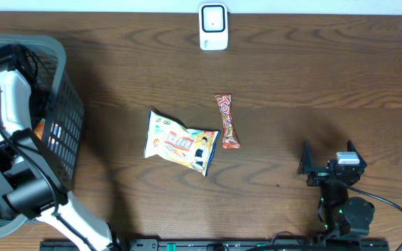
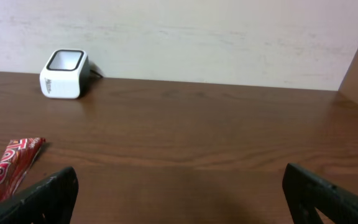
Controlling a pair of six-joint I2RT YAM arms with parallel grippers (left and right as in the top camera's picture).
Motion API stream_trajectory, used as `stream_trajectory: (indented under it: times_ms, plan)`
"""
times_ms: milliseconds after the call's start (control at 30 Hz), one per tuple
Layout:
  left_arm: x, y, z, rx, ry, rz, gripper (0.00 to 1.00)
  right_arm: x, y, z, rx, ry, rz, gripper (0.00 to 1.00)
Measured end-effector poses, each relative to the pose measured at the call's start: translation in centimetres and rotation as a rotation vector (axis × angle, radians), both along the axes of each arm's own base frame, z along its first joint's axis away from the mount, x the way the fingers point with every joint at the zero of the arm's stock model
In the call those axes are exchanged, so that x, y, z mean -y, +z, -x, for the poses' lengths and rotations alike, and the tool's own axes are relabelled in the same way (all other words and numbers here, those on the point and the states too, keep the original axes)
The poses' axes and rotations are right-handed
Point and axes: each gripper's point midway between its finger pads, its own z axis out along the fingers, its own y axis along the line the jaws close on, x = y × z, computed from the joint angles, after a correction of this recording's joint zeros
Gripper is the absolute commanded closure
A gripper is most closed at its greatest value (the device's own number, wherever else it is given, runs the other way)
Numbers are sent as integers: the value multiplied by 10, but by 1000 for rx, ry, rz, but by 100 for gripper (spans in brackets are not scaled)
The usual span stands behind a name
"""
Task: Scan the item barcode
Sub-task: 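Reach into the basket and grasp the small orange box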
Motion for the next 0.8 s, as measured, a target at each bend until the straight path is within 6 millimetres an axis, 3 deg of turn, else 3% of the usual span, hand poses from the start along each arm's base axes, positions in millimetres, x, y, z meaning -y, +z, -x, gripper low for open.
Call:
stream_trajectory:
  times_ms: [300,400,500,567,800]
  plan:
    - [4,-52,4,-60,6,44,1,0,0,0,0,0,0,1]
    - [3,-54,-1,-8,8,29,20,0,0,0,0,0,0,1]
    - [4,-58,-4,26,14,23,51,0,0,0,0,0,0,1]
    - [5,-59,-2,25,18,24,56,0,0,0,0,0,0,1]
    - [11,-57,13,-21,21,40,57,0,0,0,0,0,0,1]
